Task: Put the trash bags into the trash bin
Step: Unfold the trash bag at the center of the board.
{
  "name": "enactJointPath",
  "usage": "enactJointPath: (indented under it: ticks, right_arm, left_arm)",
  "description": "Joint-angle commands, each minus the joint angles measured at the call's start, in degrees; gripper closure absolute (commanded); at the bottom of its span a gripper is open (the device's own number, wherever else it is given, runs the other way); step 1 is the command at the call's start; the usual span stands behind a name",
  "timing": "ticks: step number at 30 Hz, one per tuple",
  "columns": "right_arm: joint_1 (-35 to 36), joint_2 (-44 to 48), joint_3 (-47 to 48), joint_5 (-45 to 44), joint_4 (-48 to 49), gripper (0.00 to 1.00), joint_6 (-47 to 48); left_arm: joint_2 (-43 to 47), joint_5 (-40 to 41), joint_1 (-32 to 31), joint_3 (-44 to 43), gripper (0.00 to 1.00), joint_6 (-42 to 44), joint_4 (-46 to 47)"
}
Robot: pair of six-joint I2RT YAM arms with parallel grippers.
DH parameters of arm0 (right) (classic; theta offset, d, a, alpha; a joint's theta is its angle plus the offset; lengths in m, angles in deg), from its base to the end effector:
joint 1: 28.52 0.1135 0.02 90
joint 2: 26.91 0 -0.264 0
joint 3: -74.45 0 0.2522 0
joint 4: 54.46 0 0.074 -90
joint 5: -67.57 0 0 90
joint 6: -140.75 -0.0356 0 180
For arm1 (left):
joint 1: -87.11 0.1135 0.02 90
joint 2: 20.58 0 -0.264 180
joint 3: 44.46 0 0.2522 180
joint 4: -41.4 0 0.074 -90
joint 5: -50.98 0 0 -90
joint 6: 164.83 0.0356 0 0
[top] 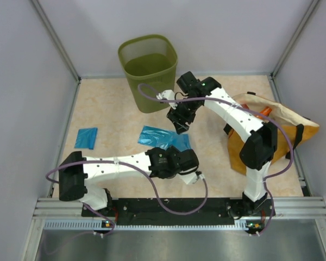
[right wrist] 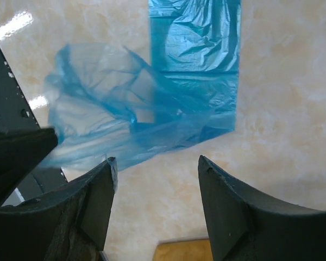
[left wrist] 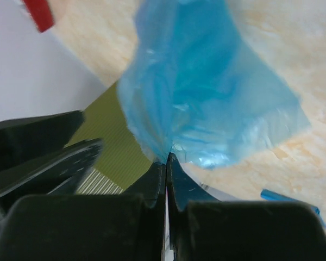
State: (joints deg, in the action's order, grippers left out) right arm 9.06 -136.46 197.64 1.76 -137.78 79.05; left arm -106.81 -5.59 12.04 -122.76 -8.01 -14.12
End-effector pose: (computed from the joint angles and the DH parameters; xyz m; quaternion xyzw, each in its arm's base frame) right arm 0.3005 0.2497 0.3219 -0.5544 0.7876 0.2195 0.1552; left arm 0.0959 -0.2836 0.2494 0.8595 0.3668 0.2634 0.2395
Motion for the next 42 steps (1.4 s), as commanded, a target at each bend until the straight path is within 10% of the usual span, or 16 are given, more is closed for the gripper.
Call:
enactJointPath:
  ticks: [1,22,33,42]
  right_arm:
    - [-2.33,1.36,4.74,-2.56,1.88,0.39,-3.06]
    - [-19.47,19.29,-16.51,-2.21,8.56,0.38,-6.23]
    - [-20.62,21.14,-23.73,-1.25,11.29,0.38,-5.97]
    - [-20.62,21.75,-25.75,1.12,11.38,0.37,-4.39]
  left_arm:
    - [-1.38,-7.12,-0.34,-13.84,1.00,-10.91,-7.96]
    - [-29.33,-31.85,-0.34,-35.92,0.99,-39.31,-1.66]
    - [-25.74,-33.17,-0.26,-34.00,0.38,-41.07,0.54]
    - [-12.74,-33.17,2.64,-29.16,0.32,-42.04,1.50]
